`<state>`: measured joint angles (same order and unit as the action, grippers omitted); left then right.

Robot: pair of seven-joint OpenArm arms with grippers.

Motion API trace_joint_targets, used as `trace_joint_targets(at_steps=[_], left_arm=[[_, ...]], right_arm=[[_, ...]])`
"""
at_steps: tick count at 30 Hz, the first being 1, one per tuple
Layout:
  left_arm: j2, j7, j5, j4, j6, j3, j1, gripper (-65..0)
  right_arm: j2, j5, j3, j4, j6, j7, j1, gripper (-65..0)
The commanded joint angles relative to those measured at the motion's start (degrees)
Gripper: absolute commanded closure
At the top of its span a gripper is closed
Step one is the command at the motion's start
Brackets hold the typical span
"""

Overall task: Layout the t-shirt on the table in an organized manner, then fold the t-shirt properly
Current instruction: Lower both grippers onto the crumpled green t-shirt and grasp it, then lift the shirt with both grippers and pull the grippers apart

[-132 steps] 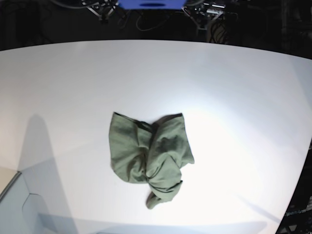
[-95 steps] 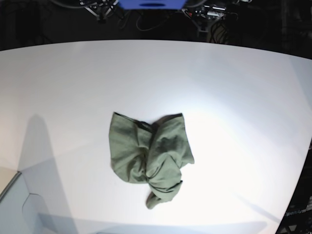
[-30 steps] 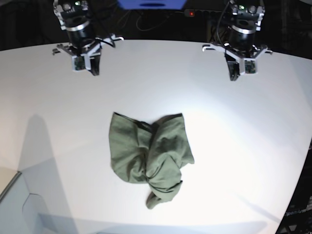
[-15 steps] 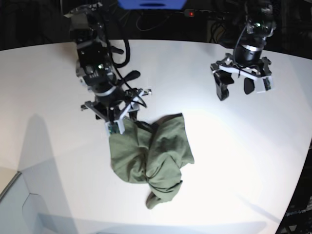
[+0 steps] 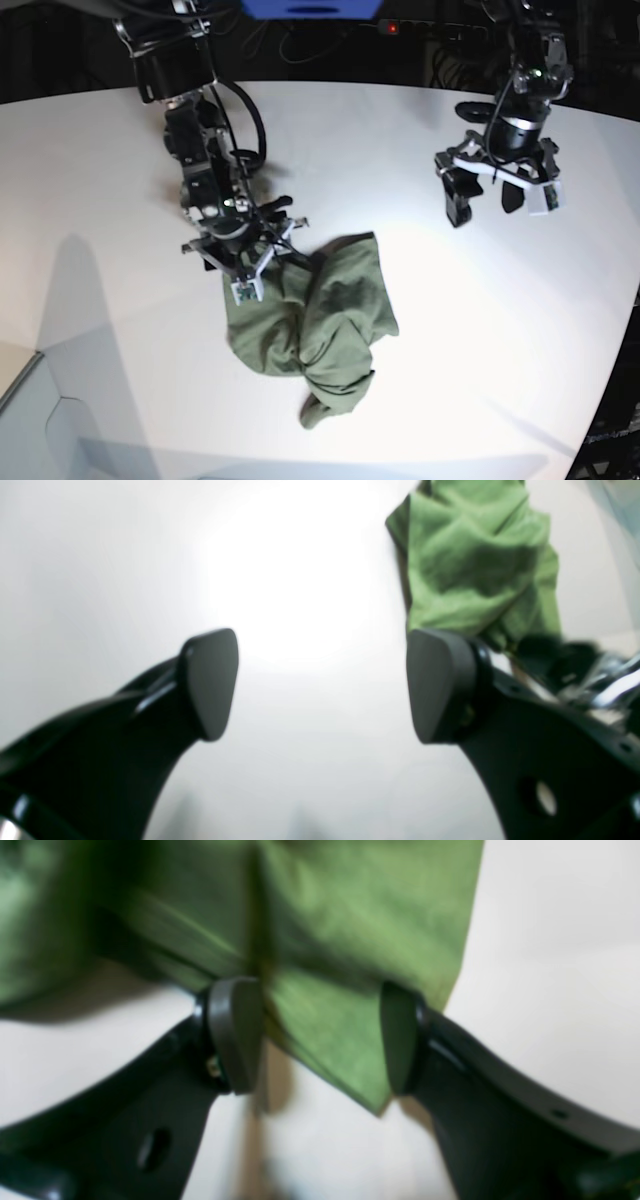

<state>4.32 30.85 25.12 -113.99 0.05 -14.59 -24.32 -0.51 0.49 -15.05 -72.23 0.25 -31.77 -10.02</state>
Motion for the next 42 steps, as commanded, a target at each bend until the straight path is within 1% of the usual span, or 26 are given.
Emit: trace_joint_targets(at_steps=[1, 2, 3, 4, 5, 6, 7, 8, 10, 11, 16, 18, 20, 24, 27, 28, 29, 30, 31, 33, 34, 35, 36, 37, 40, 42], left_arm=[[0.2, -1.4, 0.6, -0.4, 0.1, 0.0, 0.1, -50.8], [0.2, -1.4, 0.6, 0.1, 0.1, 0.0, 0.6, -50.8], [0.2, -1.4, 0.6, 0.7, 0.1, 0.0, 1.4, -50.8], [0.1, -1.4, 0.6, 1.8, 0.1, 0.1, 2.3, -50.8], [-0.1, -1.0, 0.6, 3.1, 0.1, 0.1, 3.1, -50.8], [-0.2, -0.9, 0.6, 4.6, 0.1, 0.1, 4.1, -50.8], [-0.3, -0.9, 0.6, 6.3, 0.1, 0.2, 5.0, -50.8], [-0.3, -0.9, 0.8, 8.4, 0.1, 0.4, 6.4, -50.8], [-0.3, -1.4, 0.7, 13.0, 0.1, 2.9, 9.7, -50.8], [-0.3, -1.4, 0.7, 16.1, 0.1, 4.4, 11.5, -50.8], [-0.4, -1.6, 0.8, 26.3, 0.3, 13.4, 18.4, -50.9], [-0.5, -1.7, 0.9, 29.8, 0.4, 18.1, 20.8, -50.9], [-1.6, -1.8, 0.7, 32.9, 0.5, 21.6, 23.0, -50.9], [-4.6, -1.8, 0.6, 38.3, 0.3, 22.8, 25.7, -50.9], [-5.2, -1.7, 0.8, 41.1, 0.1, 23.7, 26.7, -50.3], [-5.1, -1.7, 0.9, 41.2, 0.0, 24.4, 26.7, -48.7], [-4.6, -1.7, 0.9, 40.6, 0.0, 24.9, 26.5, -44.2], [-3.9, -1.7, 0.9, 39.8, 0.0, 25.3, 26.3, -37.7], [-3.4, -1.6, 0.9, 38.6, 0.0, 25.4, 26.2, -27.4], [-2.7, -1.4, 1.0, 36.8, 0.3, 25.0, 25.5, -4.1], [-2.1, -1.3, 1.0, 36.0, 0.5, 24.3, 25.2, 0.0], [-1.5, -1.1, 1.0, 35.3, 0.5, 23.2, 25.1, -0.2], [-0.8, -1.1, 1.0, 34.0, 0.5, 22.1, 25.0, -5.1], [0.2, -1.1, 1.0, 32.2, 0.5, 20.5, 24.8, -5.4], [2.8, -1.0, 1.0, 24.5, 0.5, 14.0, 23.1, 0.0], [3.9, -1.0, 1.0, 19.1, 0.5, 8.7, 22.9, -0.7]], right_arm=[[0.1, -0.1, 0.1, 0.5, 0.2, 0.4, -1.2, -36.9], [0.1, -0.1, 0.1, 1.1, 0.2, 1.0, -1.0, -35.5], [-0.1, -0.1, 0.1, 1.2, 0.2, 1.3, -0.8, -32.0], [-0.7, -0.1, 0.1, 1.1, 0.2, 1.2, -0.1, -25.0], [-1.0, -0.1, 0.1, -0.2, 0.2, 1.3, 0.8, -15.6], [-1.2, -0.1, 0.1, -2.4, 0.1, 1.2, 1.7, -4.6], [-1.5, -0.2, 0.1, -4.3, 0.0, 0.9, 2.6, 0.0], [-2.3, -0.3, 0.1, -6.9, 0.0, 0.4, 3.6, 0.0], [-3.6, -0.3, 0.1, -12.5, 0.0, -0.8, 5.8, -2.4], [-3.9, -0.3, 0.1, -15.7, 0.0, -1.2, 6.7, -0.3], [-5.0, -0.4, 0.1, -27.4, 0.0, -4.5, 10.3, 0.0], [-5.0, -0.4, 0.1, -28.7, 0.0, -6.3, 10.3, 0.0], [-4.9, -0.4, 0.1, -28.7, 0.0, -7.5, 10.3, 0.0], [-4.9, -0.4, 0.1, -28.7, 0.0, -7.8, 11.1, 0.0], [-4.9, -0.4, 0.1, -28.8, 0.0, -7.8, 11.5, 0.0], [-4.9, -0.4, 0.1, -28.8, 0.0, -7.8, 11.5, 0.0], [-4.9, -0.4, 0.1, -28.8, 0.0, -7.8, 11.5, 0.0], [-5.0, -0.4, 0.1, -28.7, 0.0, -7.8, 11.3, 0.0], [-5.2, -0.4, 0.1, -28.7, 0.0, -7.7, 11.1, 0.0], [-5.2, -0.5, 1.3, -28.7, 0.0, -7.7, 10.9, 0.0], [-5.2, -0.5, 2.4, -28.7, 0.0, -7.7, 10.9, 0.0], [-5.2, -0.5, 3.3, -28.7, 0.0, -7.6, 10.5, 0.0], [-5.2, -0.5, 4.0, -28.7, 0.0, -7.7, 10.1, 0.0], [-5.2, -0.5, 5.0, -28.7, 0.0, -7.7, 9.8, 0.0], [-5.2, -0.4, 8.1, -28.8, 0.1, -7.7, 8.8, 0.0], [-5.2, -0.4, 9.7, -28.8, 0.1, -7.7, 7.7, 0.0]])
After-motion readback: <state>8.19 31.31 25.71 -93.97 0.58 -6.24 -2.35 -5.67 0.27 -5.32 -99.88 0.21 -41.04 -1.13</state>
